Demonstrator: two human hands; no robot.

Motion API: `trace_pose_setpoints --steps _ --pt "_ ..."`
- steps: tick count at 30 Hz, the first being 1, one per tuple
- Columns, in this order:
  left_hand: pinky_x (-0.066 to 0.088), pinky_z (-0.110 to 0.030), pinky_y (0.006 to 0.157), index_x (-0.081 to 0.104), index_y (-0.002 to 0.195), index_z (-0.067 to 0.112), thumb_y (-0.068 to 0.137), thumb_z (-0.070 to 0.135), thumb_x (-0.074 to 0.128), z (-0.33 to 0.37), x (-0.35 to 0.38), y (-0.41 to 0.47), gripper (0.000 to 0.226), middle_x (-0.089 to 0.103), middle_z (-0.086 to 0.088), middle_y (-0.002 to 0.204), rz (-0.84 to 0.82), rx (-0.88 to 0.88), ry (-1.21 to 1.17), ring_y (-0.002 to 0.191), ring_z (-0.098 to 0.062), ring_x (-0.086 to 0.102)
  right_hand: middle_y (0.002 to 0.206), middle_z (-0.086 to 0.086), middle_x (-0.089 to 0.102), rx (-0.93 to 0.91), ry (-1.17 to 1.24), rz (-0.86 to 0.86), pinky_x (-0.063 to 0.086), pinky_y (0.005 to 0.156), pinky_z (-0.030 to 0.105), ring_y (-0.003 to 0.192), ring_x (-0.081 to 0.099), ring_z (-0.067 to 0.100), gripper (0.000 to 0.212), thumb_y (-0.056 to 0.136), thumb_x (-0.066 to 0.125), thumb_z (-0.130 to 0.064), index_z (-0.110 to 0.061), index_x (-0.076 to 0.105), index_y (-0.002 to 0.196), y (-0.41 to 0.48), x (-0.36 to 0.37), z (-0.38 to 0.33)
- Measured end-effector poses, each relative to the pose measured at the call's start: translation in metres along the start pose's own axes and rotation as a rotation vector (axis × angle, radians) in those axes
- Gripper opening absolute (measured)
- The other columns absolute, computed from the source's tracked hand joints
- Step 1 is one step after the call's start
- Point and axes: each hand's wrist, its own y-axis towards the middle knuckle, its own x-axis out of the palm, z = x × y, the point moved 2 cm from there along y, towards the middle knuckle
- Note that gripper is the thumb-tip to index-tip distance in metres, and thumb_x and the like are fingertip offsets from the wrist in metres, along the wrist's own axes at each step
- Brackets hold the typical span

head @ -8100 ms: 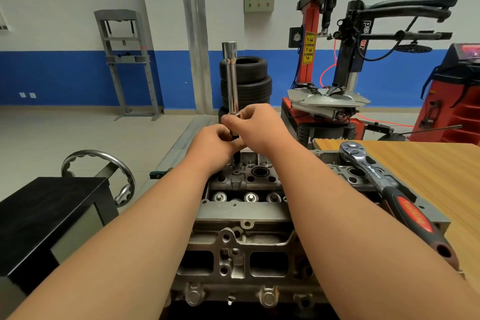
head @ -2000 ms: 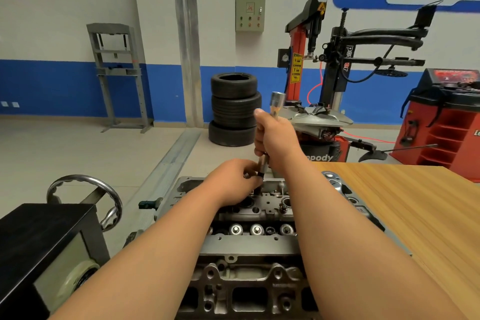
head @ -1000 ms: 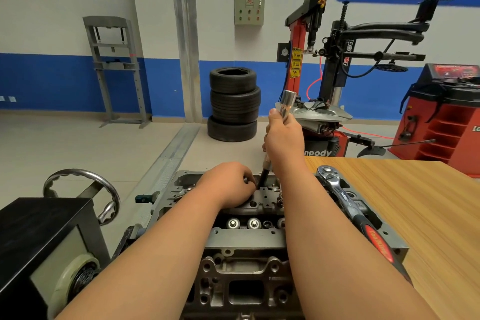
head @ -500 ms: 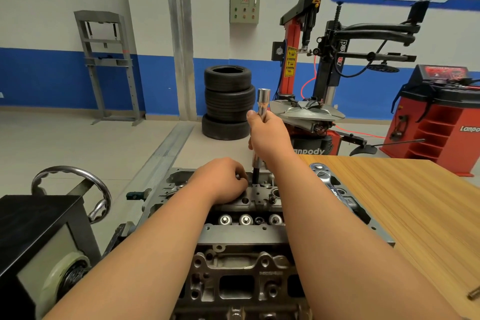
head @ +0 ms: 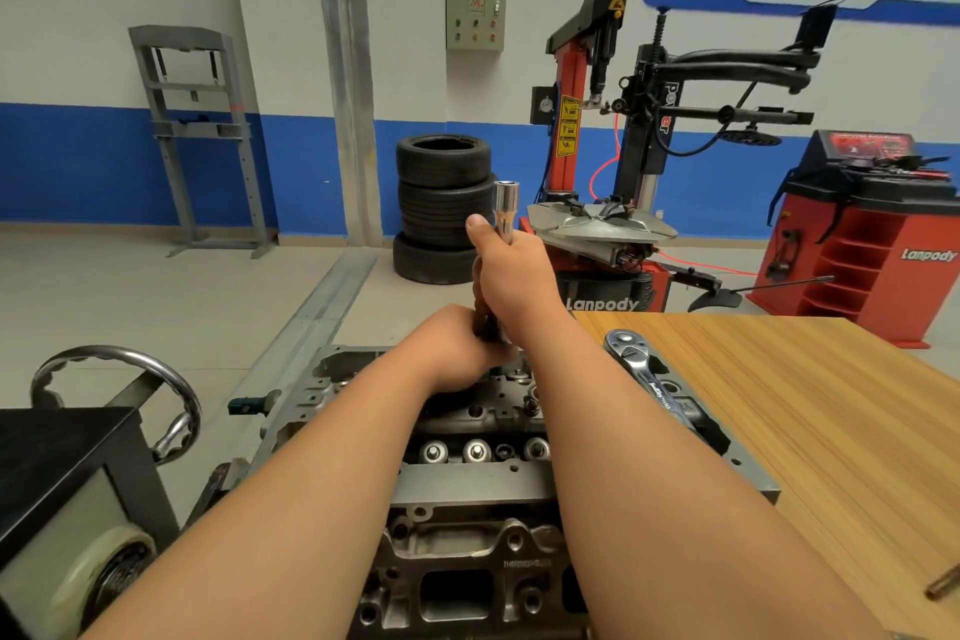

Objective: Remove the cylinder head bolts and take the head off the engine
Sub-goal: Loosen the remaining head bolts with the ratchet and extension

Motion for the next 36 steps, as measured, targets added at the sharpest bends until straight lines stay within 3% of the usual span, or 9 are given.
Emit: trace_pose_setpoints --steps 4,7,12,15,23,28,30,34,36 --pt "0.051 -0.034 0.077 0.072 0.095 0.018 0.087 0.033 0.065 -0.001 0.002 0.001 0.019 0.070 -0.001 0.088 0.022 -0.023 0.057 0.082 -0.021 0.063 0.067 -0.001 0.049 0.011 -0.055 -0.054 0.042 0.065 0.035 0.062 0.046 0.016 0.030 0.095 0.053 -0.039 -0.017 0.050 0.075 -0.003 0.001 0.000" --pt "0.042 -0.030 0.061 0.061 0.074 0.018 0.087 0.032 0.061 0.000 0.002 -0.002 0.019 0.061 0.002 0.073 0.057 -0.025 0.120 0.067 -0.015 0.054 0.077 -0.003 0.056 -0.061 -0.045 0.056 0.044 0.064 0.030 0.074 0.058 0.017 0.015 0.090 0.058 -0.032 -0.020 0.052 0.085 0.000 0.003 -0.015" --pt "0.027 -0.028 0.048 0.041 0.055 0.020 0.085 0.014 0.048 0.002 0.001 -0.006 0.032 0.048 0.002 0.058 0.104 -0.023 0.200 0.053 -0.012 0.040 0.044 -0.012 0.045 -0.109 -0.027 0.268 0.037 0.055 0.030 0.051 0.045 0.007 0.045 0.093 0.057 -0.039 -0.022 0.043 0.054 0.015 0.013 -0.037" --pt "0.032 -0.028 0.050 0.047 0.060 0.023 0.086 0.030 0.056 0.000 0.003 -0.001 0.029 0.054 0.004 0.063 0.084 -0.035 0.188 0.057 -0.011 0.046 0.033 -0.014 0.040 -0.061 0.000 0.204 0.033 0.049 0.026 0.041 0.040 0.006 0.049 0.093 0.058 -0.035 -0.021 0.041 0.049 0.021 0.009 -0.037" --pt "0.036 -0.028 0.056 0.049 0.063 0.027 0.084 0.044 0.061 -0.007 0.011 0.008 0.030 0.054 0.007 0.070 0.155 -0.037 0.244 0.071 -0.020 0.053 0.049 -0.002 0.039 0.019 0.097 -0.057 0.032 0.041 0.023 0.038 0.035 0.011 0.033 0.092 0.057 -0.025 -0.018 0.043 0.063 0.023 -0.002 -0.033" --pt "0.042 -0.030 0.066 0.051 0.071 0.027 0.087 0.043 0.059 -0.009 0.013 0.010 0.024 0.054 0.006 0.075 0.157 -0.034 0.256 0.077 -0.021 0.054 0.055 -0.005 0.042 0.052 0.120 -0.243 0.037 0.049 0.026 0.047 0.040 0.010 0.026 0.096 0.054 -0.029 -0.018 0.048 0.072 0.016 -0.005 -0.036" --pt "0.044 -0.032 0.069 0.057 0.083 0.027 0.087 0.043 0.059 -0.008 0.012 0.008 0.016 0.060 0.004 0.085 0.154 -0.032 0.231 0.081 -0.021 0.056 0.074 -0.003 0.053 0.111 -0.120 -0.355 0.045 0.062 0.029 0.066 0.052 0.012 0.023 0.094 0.055 -0.040 -0.017 0.057 0.095 0.014 -0.018 -0.044" --pt "0.051 -0.036 0.077 0.059 0.088 0.030 0.085 0.044 0.061 -0.006 0.012 0.003 0.014 0.065 -0.001 0.094 0.166 -0.019 0.239 0.087 -0.023 0.060 0.076 -0.001 0.051 0.209 -1.213 -0.419 0.045 0.064 0.032 0.068 0.051 0.016 0.039 0.090 0.054 -0.053 -0.016 0.060 0.099 -0.001 -0.080 -0.034" --pt "0.052 -0.037 0.080 0.057 0.086 0.033 0.086 0.044 0.061 -0.004 0.013 0.001 0.011 0.065 0.000 0.096 0.171 -0.018 0.229 0.089 -0.023 0.060 0.097 0.008 0.057 0.363 -1.522 -0.461 0.044 0.079 0.036 0.087 0.057 0.025 0.055 0.094 0.047 -0.054 -0.008 0.057 0.123 -0.020 -0.100 -0.011"
